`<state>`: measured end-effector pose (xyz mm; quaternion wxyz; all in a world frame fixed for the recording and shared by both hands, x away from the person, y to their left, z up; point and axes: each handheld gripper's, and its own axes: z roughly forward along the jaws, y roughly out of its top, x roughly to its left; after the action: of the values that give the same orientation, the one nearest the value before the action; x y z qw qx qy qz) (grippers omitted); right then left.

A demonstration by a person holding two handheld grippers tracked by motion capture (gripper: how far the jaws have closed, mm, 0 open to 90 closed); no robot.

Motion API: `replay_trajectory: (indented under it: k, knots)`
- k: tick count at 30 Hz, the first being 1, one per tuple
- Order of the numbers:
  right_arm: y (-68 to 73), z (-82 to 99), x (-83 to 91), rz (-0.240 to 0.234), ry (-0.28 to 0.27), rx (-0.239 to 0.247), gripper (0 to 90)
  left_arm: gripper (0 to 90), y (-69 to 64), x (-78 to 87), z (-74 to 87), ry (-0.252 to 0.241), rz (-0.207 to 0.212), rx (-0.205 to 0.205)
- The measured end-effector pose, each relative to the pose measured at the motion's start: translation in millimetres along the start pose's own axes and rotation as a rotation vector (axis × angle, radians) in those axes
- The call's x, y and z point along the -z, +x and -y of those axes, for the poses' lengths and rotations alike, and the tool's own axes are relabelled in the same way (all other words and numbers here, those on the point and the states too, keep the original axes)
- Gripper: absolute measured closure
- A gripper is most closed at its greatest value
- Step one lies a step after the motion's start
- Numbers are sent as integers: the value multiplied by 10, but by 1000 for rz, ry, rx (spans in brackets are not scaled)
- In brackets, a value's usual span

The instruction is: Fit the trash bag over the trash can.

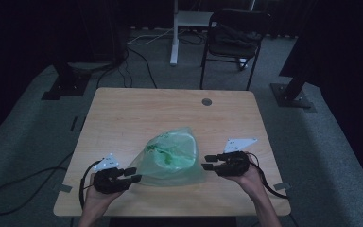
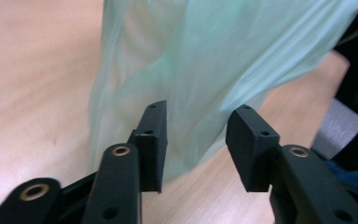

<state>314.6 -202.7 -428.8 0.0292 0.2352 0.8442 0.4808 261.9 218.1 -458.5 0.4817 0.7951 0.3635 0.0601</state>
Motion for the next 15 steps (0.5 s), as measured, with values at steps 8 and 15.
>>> replay_trajectory:
  k: [8,15]
  knots:
    - [14,-231,-96,-22,-63,0,535,498,-76,70,-249,-71,51,-49]
    - [-3,-316,-177,-14,-45,3,728,538,-164,-235,-305,-44,37,-77]
